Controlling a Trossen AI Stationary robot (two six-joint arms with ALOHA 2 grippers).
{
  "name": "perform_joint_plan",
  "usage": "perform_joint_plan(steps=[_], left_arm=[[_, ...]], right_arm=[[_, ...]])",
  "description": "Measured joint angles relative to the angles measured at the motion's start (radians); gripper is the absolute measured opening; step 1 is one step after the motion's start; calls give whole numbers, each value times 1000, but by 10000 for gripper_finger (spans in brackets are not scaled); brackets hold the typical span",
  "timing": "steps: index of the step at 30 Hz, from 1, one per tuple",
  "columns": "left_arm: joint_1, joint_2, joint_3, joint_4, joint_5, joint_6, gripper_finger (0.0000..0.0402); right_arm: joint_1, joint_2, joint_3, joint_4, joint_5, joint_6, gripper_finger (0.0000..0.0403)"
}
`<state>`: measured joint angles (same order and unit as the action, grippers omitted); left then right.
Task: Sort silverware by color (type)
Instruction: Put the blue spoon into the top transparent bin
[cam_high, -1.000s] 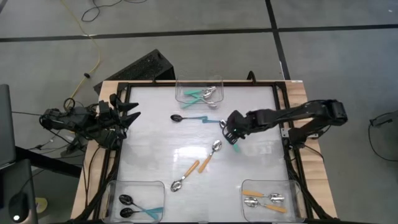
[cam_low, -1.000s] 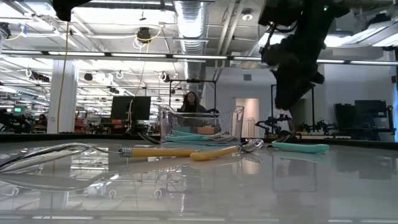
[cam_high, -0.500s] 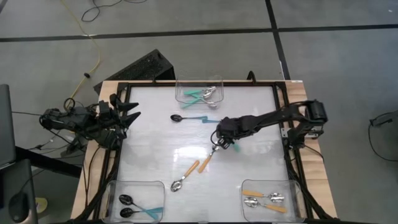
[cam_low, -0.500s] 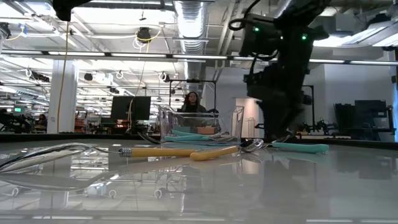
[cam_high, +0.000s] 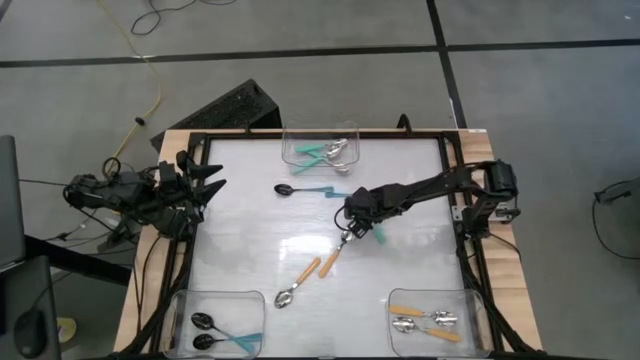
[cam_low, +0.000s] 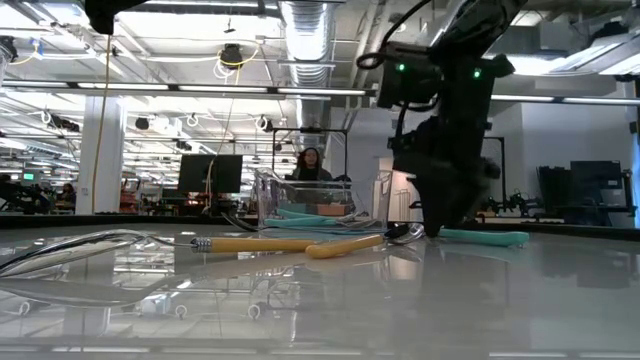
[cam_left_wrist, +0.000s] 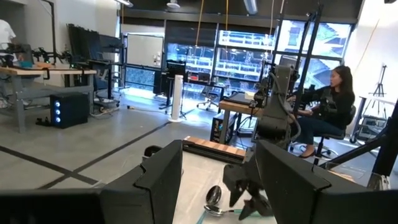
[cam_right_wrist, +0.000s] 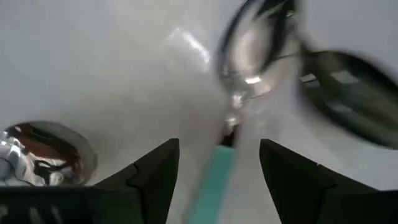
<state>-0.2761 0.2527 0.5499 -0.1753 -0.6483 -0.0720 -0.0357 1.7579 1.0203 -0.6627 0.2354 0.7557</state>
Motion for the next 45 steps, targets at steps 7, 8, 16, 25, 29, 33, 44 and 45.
perform_joint_plan(steps=[7,8,16,25,29,33,44,45], left_arm=[[0,0,0,8,5,-1,190],[0,0,0,8,5,-1,190],[0,0,0,9,5,-3,190],[0,0,0,8,5,-3,190],[0,0,0,8,5,-3,190],[0,0,0,8,5,-3,190],[0,0,0,7,5,-3,190],[0,0,0,7,5,-3,190]], right_arm=[[0,55,5,-5,-9,-2,249],[0,55,5,-6,-14,-2,248],[-16,55,3,-13,-81,-4,199],[-46,56,2,-17,-84,-6,112],[-45,56,2,-20,-85,-31,75],[-45,56,2,-31,-85,-31,62],[-24,-14,-9,-63,-70,-31,62],[-23,-25,-11,-71,-60,-29,62]])
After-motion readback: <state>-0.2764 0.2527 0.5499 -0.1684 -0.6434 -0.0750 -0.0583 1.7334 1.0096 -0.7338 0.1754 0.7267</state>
